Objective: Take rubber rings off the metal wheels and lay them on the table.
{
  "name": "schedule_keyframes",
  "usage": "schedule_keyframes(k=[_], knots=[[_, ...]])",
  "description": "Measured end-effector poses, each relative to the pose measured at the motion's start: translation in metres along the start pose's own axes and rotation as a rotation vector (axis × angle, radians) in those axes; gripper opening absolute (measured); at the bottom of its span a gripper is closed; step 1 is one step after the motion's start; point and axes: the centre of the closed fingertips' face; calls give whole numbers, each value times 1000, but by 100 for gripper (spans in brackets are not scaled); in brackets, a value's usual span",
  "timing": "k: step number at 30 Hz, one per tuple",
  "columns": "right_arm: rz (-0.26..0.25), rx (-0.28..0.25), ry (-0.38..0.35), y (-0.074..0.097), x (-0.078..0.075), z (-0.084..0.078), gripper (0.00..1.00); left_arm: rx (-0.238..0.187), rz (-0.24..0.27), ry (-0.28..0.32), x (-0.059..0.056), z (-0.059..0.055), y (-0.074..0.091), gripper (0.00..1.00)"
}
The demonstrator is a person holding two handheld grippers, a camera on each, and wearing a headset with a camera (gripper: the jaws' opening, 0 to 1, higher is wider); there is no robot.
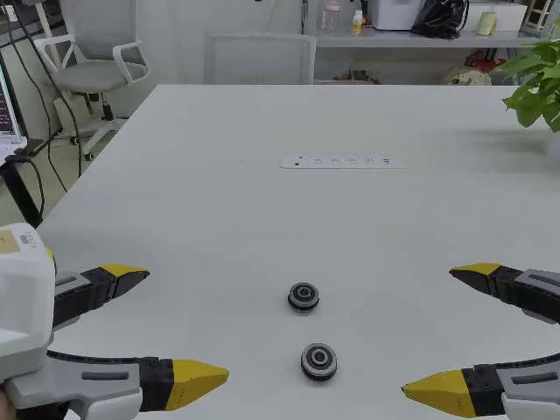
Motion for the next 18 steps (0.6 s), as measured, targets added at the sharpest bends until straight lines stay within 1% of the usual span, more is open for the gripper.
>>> schedule_keyframes(k=[7,13,18], knots=[[1,7,6,-2,-1,-3,99,-4,3,0,3,1,0,89],[2,4,9,-2,-3,-2,99,1,4,-2,3,1,0,89],[3,4,14,-4,-5,-3,99,-1,9,-5,4,2,0,89]])
Point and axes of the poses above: the centre of the closed fingertips' face, and the gripper's own axes: y roughly backward along the fingers, x roughly to its left, z roughly out of its top, and after that the axes turned 10 degrees about -z, right-handed
